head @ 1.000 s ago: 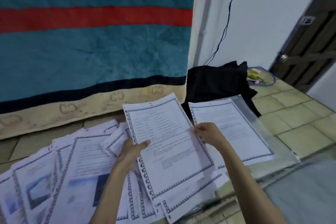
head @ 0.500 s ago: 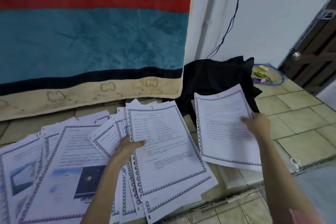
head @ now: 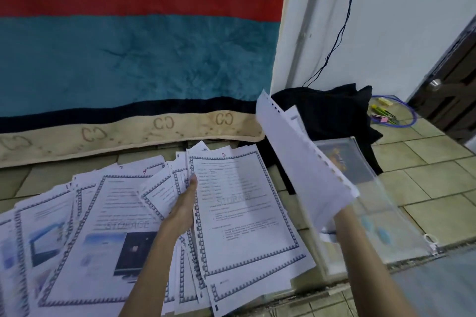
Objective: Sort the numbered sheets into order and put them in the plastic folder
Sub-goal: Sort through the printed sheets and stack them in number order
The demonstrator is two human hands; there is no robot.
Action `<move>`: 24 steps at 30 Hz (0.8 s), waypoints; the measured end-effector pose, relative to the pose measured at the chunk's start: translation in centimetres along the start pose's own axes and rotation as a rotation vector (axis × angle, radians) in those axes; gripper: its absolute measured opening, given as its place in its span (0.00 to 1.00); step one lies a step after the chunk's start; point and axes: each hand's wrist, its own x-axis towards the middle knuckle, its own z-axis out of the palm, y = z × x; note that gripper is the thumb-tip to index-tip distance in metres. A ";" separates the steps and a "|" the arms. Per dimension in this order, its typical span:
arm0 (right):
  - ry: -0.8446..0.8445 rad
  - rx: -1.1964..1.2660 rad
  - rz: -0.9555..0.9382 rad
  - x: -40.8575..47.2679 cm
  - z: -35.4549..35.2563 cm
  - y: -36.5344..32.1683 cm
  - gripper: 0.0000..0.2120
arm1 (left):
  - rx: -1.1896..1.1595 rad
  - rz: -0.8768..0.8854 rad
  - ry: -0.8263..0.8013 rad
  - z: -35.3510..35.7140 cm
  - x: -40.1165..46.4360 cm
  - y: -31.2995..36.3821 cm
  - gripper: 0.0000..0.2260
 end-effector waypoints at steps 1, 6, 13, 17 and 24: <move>-0.043 -0.013 0.020 -0.6 1.9 0.2 0.12 | -0.017 0.027 -0.003 0.1 0.0 0.0 0.36; -0.033 -0.079 0.050 -3.5 8.2 0.5 0.08 | -0.030 0.063 -0.005 0.4 -0.2 0.4 0.40; -0.100 0.054 -0.004 -3.5 8.8 1.2 0.11 | 0.187 0.087 0.106 1.0 -1.1 -0.4 0.28; -0.269 0.361 0.125 -2.7 5.5 0.8 0.07 | -0.014 0.072 -0.021 0.8 -1.9 0.3 0.17; -0.004 -0.034 0.168 -1.1 -0.8 1.5 0.16 | 0.091 0.026 -0.098 1.5 -1.9 0.2 0.16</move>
